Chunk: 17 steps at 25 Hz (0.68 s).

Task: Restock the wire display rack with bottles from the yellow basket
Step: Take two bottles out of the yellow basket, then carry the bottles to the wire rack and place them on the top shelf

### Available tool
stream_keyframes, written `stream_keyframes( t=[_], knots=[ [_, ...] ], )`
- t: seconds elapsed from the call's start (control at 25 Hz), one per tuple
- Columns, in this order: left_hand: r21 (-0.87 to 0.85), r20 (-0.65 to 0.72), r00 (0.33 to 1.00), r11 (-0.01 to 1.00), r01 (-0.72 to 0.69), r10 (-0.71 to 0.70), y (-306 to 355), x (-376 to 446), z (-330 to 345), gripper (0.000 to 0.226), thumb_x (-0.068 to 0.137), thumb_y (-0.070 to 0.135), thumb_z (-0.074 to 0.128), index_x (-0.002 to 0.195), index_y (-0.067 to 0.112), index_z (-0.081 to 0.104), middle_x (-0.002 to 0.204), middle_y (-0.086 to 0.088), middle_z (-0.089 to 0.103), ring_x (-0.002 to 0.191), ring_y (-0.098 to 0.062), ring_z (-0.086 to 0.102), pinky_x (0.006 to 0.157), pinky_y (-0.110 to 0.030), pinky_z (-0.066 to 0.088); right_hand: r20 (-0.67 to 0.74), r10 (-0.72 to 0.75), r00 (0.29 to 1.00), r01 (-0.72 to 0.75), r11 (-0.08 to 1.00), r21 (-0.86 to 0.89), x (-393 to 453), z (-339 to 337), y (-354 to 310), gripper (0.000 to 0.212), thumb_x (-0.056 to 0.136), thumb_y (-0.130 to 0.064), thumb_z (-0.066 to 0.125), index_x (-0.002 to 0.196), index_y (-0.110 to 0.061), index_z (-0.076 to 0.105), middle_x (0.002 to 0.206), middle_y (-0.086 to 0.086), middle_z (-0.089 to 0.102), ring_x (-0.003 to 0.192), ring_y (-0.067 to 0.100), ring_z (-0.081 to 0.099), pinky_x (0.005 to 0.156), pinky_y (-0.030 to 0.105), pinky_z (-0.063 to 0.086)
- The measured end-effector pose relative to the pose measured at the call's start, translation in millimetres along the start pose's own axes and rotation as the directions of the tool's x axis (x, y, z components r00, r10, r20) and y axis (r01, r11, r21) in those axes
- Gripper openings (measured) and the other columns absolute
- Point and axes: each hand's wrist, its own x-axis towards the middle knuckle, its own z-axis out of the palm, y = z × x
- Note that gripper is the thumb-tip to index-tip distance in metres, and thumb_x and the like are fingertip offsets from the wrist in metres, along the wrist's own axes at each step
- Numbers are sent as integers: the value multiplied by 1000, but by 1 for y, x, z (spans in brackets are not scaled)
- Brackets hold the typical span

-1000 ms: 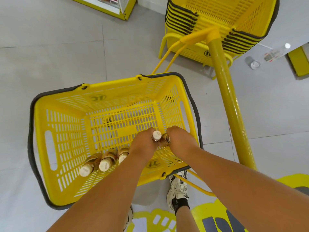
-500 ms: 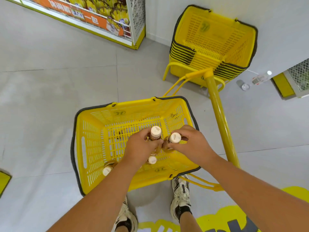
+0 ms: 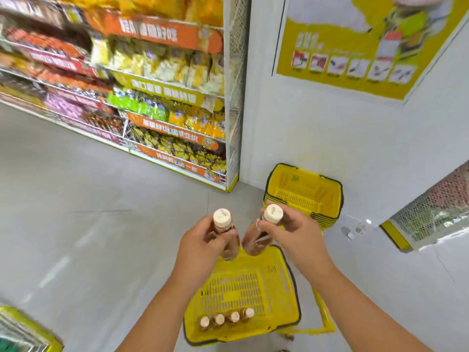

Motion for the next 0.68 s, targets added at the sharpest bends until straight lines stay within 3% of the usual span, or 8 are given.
stream_keyframes(
  t=[0.12, 0.28, 0.44, 0.56, 0.68],
  knots=[
    [14, -18, 990, 990, -142, 142, 81, -18, -43, 32, 85, 14, 78, 112, 30, 73, 96, 14, 76, 89, -4, 69, 81, -22, 53, 45, -137, 990, 138, 990, -26, -11, 0, -89, 23, 81, -10, 84, 100, -20, 79, 94, -3, 80, 92, 9, 74, 86, 31, 58],
    [47, -110, 955, 961, -271, 275, 172, -47, -93, 27, 88, 18, 77, 111, 31, 73, 100, 13, 77, 96, -6, 70, 86, -25, 53, 155, -279, 948, 282, 959, 3, -27, 3, -179, 14, 86, -7, 79, 97, -16, 79, 88, 3, 80, 78, 7, 73, 75, 22, 57],
    [71, -182, 921, 939, -337, 345, 233, -82, -125, 30, 87, 12, 76, 113, 27, 73, 99, 15, 78, 93, 2, 71, 73, -9, 49, 289, -370, 883, 380, 925, 25, -28, 7, -245, 2, 88, -13, 79, 87, -11, 78, 82, 6, 79, 75, 14, 73, 77, 36, 57],
    [80, -277, 896, 937, -339, 348, 255, -107, -143, 31, 87, 11, 77, 114, 26, 74, 100, 11, 79, 90, -1, 72, 75, -15, 53, 402, -404, 822, 405, 910, 86, -26, 12, -282, 5, 87, -18, 80, 85, -13, 79, 82, 5, 80, 80, 22, 76, 80, 35, 56],
    [82, -428, 851, 951, -299, 305, 269, -140, -157, 29, 85, 14, 79, 111, 28, 76, 97, 12, 79, 84, 0, 72, 83, -26, 56, 524, -432, 734, 405, 898, 173, -27, 29, -311, 6, 84, -17, 83, 88, -16, 80, 83, 2, 81, 77, 11, 74, 72, 22, 53]
  ],
)
